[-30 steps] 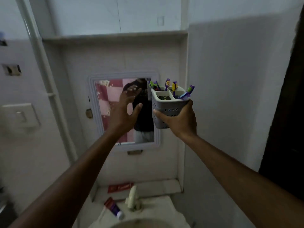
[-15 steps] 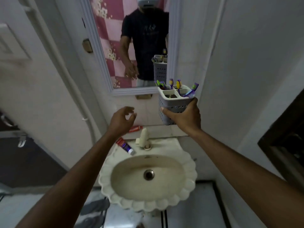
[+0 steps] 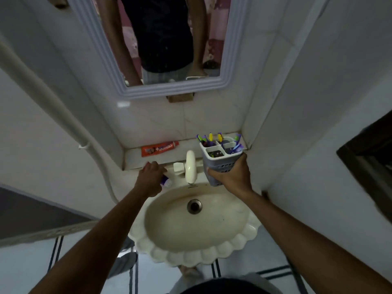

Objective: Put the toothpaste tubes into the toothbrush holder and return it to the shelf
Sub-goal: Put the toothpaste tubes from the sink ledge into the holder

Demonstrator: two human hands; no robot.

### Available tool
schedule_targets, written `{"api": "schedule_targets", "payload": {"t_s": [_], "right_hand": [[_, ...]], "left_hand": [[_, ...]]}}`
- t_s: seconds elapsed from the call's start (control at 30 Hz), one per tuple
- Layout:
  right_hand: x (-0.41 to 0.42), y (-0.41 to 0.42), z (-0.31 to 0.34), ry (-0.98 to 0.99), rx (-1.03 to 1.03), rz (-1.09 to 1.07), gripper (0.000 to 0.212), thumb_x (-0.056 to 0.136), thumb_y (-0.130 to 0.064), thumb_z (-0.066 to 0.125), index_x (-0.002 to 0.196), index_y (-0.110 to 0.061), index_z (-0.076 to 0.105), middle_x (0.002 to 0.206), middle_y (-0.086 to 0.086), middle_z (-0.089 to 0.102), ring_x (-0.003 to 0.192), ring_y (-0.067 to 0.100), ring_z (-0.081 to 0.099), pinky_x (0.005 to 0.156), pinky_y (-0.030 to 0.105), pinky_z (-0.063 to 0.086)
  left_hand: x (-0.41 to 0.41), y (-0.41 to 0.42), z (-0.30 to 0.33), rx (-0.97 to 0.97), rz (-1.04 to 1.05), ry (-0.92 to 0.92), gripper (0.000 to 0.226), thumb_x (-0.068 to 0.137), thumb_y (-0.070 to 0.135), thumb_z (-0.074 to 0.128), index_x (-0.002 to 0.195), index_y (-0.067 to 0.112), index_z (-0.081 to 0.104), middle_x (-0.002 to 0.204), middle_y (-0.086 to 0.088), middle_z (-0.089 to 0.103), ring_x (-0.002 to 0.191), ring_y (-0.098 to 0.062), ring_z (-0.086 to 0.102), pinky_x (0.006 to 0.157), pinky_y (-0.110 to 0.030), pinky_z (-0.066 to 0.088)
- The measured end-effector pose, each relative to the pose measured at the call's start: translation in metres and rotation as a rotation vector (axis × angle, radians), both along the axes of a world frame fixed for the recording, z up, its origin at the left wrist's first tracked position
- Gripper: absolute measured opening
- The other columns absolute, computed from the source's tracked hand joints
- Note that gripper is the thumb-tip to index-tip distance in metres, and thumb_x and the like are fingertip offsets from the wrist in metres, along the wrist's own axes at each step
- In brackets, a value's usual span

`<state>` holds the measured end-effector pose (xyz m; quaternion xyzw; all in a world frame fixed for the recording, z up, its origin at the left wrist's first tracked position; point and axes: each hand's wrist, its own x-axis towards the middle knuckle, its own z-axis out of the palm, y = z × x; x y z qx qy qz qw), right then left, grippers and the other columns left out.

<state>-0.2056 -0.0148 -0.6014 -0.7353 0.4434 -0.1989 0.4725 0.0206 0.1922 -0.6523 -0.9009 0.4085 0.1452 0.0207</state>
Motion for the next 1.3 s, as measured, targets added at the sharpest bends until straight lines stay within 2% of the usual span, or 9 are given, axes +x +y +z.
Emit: {"api": "schedule_targets", "payload": {"t_s": [0.27,0.4,0.47,0.6,0.73,0.9,1.0,1.1,1.3], "right_hand": [[0.004,0.001,-0.043,-0.045,0.063,-0.049,0.104,0.057,-0.040,0.111,0.135,-0.032,0.042,0.129,-0.016,0.063,0.107,-0.013,0.061,0.086,0.012,0.054],[0.013,-0.006,-0.058,-0.062,0.068,-0.010,0.111,0.056,-0.044,0.110,0.144,-0.024,0.046,0.138,-0.009,0.065,0.120,0.007,0.068,0.093,0.019,0.059],[0.017,-0.011,-0.062,-0.076,0.068,0.045,0.115,0.055,-0.047,0.110,0.147,-0.023,0.045,0.140,-0.009,0.064,0.125,0.009,0.067,0.099,0.025,0.061],[0.017,-0.014,-0.070,-0.104,0.056,0.107,0.114,0.062,-0.034,0.111,0.151,-0.010,0.043,0.141,-0.005,0.059,0.127,0.007,0.061,0.097,0.005,0.050],[0.016,-0.016,-0.074,-0.104,0.078,0.155,0.122,0.061,-0.041,0.111,0.154,-0.010,0.038,0.147,-0.004,0.058,0.132,0.009,0.062,0.101,0.013,0.055],[0.014,-0.014,-0.074,-0.042,0.083,0.229,0.137,0.057,-0.075,0.101,0.158,-0.020,0.028,0.150,-0.009,0.058,0.135,0.014,0.063,0.103,0.033,0.060],[0.011,-0.014,-0.069,-0.045,0.116,0.223,0.149,0.050,-0.092,0.092,0.162,-0.025,0.021,0.155,-0.005,0.057,0.138,0.017,0.063,0.105,0.042,0.062],[0.006,-0.018,-0.063,-0.047,0.141,0.236,0.148,0.046,-0.096,0.089,0.161,-0.035,0.018,0.154,-0.007,0.055,0.134,0.016,0.063,0.105,0.044,0.063],[0.003,-0.023,-0.060,-0.062,0.174,0.246,0.142,0.049,-0.087,0.096,0.158,-0.038,0.019,0.152,-0.008,0.057,0.132,0.016,0.065,0.105,0.043,0.064]], "left_hand": [[0.028,-0.003,-0.030,0.022,-0.204,-0.178,0.053,0.078,0.015,0.085,0.127,0.028,0.068,0.139,-0.005,0.052,0.131,-0.030,0.050,0.117,-0.049,0.038],[0.028,-0.003,-0.022,-0.140,0.005,-0.083,0.039,0.090,0.019,0.076,0.126,0.028,0.063,0.120,-0.001,0.071,0.118,-0.027,0.063,0.113,-0.054,0.037],[0.024,-0.002,-0.011,-0.275,0.194,0.018,0.030,0.097,0.033,0.071,0.125,0.028,0.062,0.112,0.000,0.073,0.105,-0.026,0.068,0.105,-0.052,0.046],[-0.002,-0.009,0.039,-0.722,0.506,0.411,0.041,0.100,0.051,0.069,0.132,0.028,0.056,0.113,0.000,0.070,0.085,-0.024,0.074,0.078,-0.045,0.064],[-0.032,-0.040,0.099,-1.001,0.601,0.563,0.040,0.102,0.050,0.066,0.129,0.022,0.057,0.102,-0.011,0.070,0.066,-0.025,0.074,0.054,-0.038,0.063],[-0.049,-0.092,0.134,-0.773,0.320,0.397,0.049,0.097,0.051,0.073,0.140,0.030,0.062,0.113,0.002,0.075,0.073,-0.007,0.073,0.058,-0.033,0.060],[-0.049,-0.122,0.140,-0.431,0.072,0.064,0.050,0.097,0.053,0.070,0.143,0.037,0.061,0.123,0.005,0.076,0.102,-0.020,0.072,0.079,-0.036,0.055],[-0.050,-0.148,0.144,-0.227,-0.076,-0.138,0.043,0.096,0.049,0.069,0.137,0.035,0.065,0.116,0.001,0.077,0.101,-0.023,0.070,0.076,-0.035,0.053],[-0.047,-0.163,0.142,-0.331,-0.123,-0.018,0.027,0.094,0.028,0.076,0.121,0.026,0.071,0.110,0.000,0.076,0.097,-0.023,0.071,0.082,-0.042,0.061]]}}
